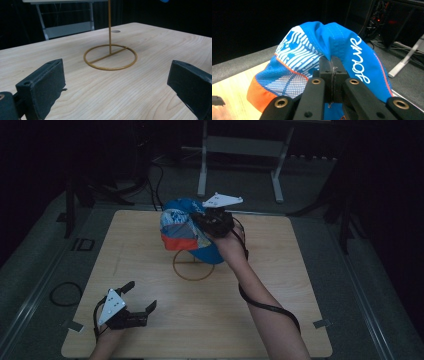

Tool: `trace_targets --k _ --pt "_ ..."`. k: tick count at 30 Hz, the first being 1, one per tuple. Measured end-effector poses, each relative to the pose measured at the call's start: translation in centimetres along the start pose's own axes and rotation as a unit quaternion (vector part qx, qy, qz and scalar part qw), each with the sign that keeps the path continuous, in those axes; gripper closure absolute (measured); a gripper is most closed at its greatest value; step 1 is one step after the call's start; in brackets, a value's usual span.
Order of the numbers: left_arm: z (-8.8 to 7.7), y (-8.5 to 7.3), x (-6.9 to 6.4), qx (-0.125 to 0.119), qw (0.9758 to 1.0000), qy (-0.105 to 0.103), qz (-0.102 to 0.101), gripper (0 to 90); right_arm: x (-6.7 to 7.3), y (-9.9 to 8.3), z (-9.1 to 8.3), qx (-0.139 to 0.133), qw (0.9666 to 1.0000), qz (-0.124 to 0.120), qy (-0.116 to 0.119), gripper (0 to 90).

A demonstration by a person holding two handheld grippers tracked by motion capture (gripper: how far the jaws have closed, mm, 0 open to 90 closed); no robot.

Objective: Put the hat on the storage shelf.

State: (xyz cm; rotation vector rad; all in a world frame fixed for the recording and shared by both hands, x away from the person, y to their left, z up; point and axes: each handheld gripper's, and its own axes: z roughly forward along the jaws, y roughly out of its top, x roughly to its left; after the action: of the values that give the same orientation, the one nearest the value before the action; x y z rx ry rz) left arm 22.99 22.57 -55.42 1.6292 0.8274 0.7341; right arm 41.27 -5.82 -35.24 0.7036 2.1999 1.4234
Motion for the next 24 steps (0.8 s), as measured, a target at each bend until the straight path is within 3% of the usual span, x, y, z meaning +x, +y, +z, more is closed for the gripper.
trace_targets --k 3,14,18,20,24 --pt "0.1 0.0 -0.1 0.001 1.0 -0.004 -0.001 1.9 -0.3 -0.2 -0.2 0.0 1.0 0.007 -0.005 89.3" --pt "0.2 -0.1 -0.2 0.002 1.0 -0.008 0.0 1.9 -0.3 -1.6 -1.0 -0.014 0.9981 0.046 0.038 75.6" --pt "0.2 -0.2 -0.2 0.006 0.9999 -0.01 0.002 1.9 0.3 -2.0 -0.7 -0.004 0.9985 0.035 0.043 72.3" --pt "0.2 -0.2 -0.2 0.005 0.9999 -0.01 0.002 1.9 0.5 -2.2 -0.5 0.004 0.9991 0.024 0.034 69.6" --pt "0.2 -0.2 -0.2 0.006 0.9999 -0.01 0.001 1.9 0.4 -2.5 -0.4 0.004 0.9988 0.031 0.038 69.0"
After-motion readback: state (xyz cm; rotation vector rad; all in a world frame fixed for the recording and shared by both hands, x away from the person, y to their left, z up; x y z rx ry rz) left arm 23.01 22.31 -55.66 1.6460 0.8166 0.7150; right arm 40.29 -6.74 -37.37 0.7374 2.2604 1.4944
